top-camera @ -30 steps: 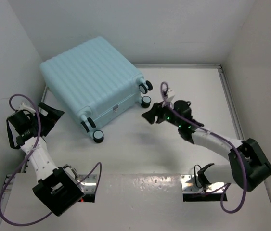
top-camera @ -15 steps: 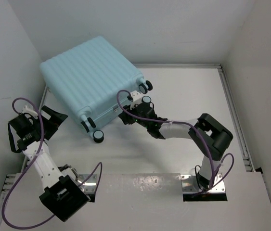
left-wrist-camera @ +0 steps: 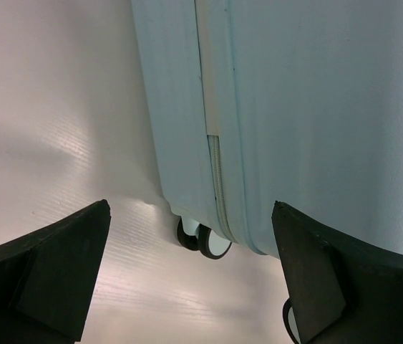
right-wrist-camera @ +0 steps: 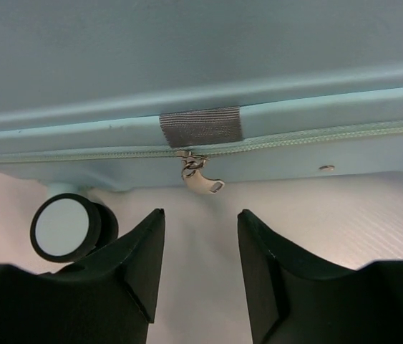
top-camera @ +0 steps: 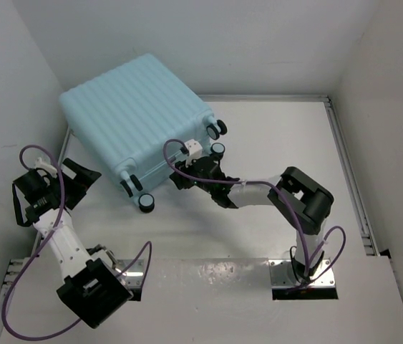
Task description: Pack the luggage
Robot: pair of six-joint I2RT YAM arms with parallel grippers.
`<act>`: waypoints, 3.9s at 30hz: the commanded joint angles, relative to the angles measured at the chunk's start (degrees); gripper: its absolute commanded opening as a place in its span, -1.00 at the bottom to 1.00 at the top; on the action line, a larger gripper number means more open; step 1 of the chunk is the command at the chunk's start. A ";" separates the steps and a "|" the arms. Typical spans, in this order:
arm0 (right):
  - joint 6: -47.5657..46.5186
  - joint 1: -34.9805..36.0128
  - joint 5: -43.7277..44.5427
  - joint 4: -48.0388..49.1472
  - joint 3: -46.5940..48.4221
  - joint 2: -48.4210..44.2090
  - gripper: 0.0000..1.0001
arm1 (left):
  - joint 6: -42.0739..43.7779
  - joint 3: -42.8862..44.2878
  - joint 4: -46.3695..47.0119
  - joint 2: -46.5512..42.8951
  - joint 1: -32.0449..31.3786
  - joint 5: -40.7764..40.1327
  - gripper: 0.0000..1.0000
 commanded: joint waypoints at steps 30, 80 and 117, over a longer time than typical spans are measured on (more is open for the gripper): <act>-1.88 -6.53 1.14 5.42 1.43 -0.38 -1.00 | 2.36 1.21 1.19 3.39 1.84 -2.41 0.91; -4.08 -15.06 0.00 0.14 1.26 0.93 -1.00 | -5.46 2.89 -17.36 -4.52 -14.95 16.57 0.84; -5.04 -14.97 -0.44 -1.00 3.46 3.22 -1.00 | -23.40 16.24 1.89 17.54 -36.13 -7.25 -0.47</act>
